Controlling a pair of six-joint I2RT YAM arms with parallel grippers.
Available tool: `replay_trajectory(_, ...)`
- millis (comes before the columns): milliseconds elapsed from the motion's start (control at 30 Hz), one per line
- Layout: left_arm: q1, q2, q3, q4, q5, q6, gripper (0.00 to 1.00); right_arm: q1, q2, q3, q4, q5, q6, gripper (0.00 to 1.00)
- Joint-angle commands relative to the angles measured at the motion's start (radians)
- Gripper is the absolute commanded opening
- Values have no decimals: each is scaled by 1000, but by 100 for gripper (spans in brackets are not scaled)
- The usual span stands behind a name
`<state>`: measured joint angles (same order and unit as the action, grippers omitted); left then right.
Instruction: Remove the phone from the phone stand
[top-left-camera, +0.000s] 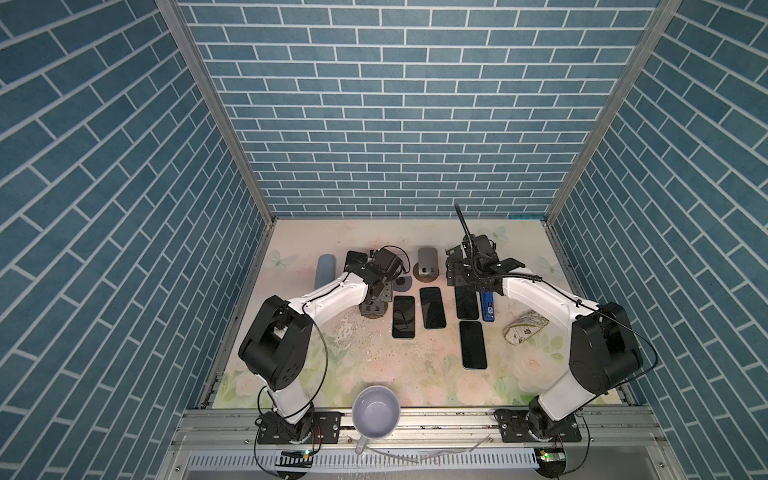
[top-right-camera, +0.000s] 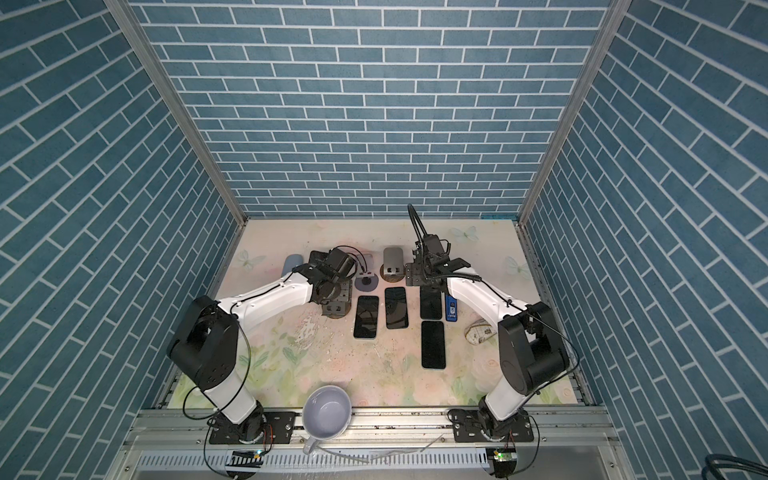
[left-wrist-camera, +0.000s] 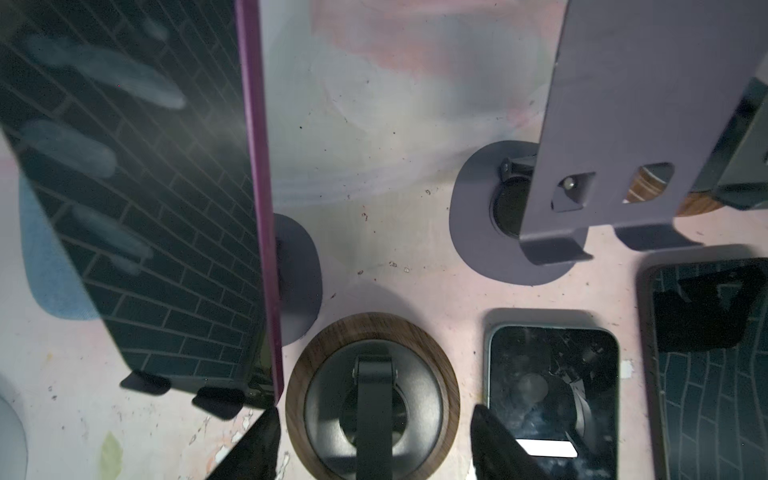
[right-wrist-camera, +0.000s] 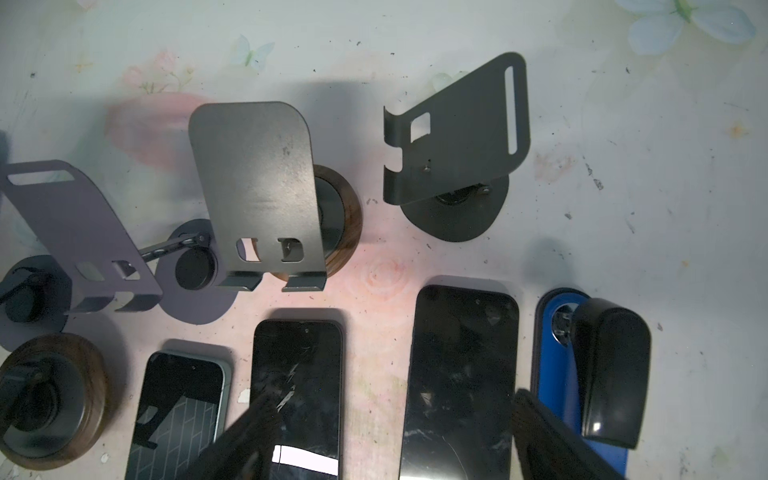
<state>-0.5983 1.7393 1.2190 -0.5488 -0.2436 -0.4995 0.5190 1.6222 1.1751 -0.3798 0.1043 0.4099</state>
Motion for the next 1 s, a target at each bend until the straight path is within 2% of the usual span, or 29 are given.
replay_trajectory(0,12,21,50,48,26,68,47,4,13,54,-22,33,-25,88)
replay_trajectory(233,39,81,94,72,39,98,47,3,28,60,-28,35,-25,88)
replay_trajectory(567,61,121,78,109,74,104,49,4,22,55,-34,44,-25,88)
replay_trajectory(767,61,120,56,125,90,97,61,4,20,51,-33,41,-22,88)
replay_trajectory(967,61,101,51,127,96,96,78,4,3,36,-25,40,-18,88)
